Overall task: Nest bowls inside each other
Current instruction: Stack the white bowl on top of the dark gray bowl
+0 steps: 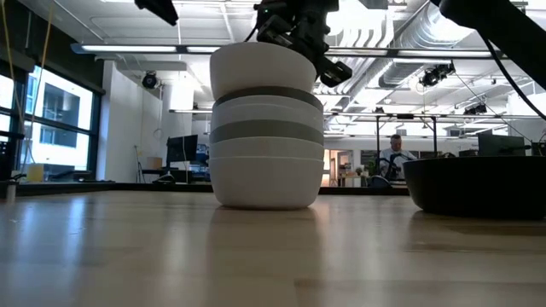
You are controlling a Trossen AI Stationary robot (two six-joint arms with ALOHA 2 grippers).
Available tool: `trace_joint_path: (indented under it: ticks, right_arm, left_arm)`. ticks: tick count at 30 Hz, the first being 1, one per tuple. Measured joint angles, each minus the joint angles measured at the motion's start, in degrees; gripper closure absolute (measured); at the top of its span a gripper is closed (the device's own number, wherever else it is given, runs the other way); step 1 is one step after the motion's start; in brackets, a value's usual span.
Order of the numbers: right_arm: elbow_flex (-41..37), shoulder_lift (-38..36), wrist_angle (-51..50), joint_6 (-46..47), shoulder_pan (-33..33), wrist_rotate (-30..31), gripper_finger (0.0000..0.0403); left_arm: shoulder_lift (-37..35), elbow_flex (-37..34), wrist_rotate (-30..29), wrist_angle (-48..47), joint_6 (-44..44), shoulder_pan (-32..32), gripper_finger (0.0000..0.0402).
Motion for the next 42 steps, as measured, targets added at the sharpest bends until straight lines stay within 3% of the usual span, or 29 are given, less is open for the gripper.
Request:
trace_joint_path:
  ticks: [23, 33, 42]
  right_arm:
    - [-0.2, 0.2, 0.1, -0.4, 1.7, 3.2, 0.0403]
    - [-10.4, 0.3, -0.1, -2.2, 1.5, 1.4, 0.0403]
    - [-7.3, 0.3, 0.2, -3.5, 1.2, 3.4, 0.0403]
  left_arm:
    - [0.0, 0.0, 0.0, -0.5, -1.9, -2.4, 0.0220]
    - [0.0, 0.0, 0.0, -0.5, -1.8, -3.0, 0.0220]
    - [0.1, 0.0, 0.0, 0.5, -1.5, -3.0, 0.0220]
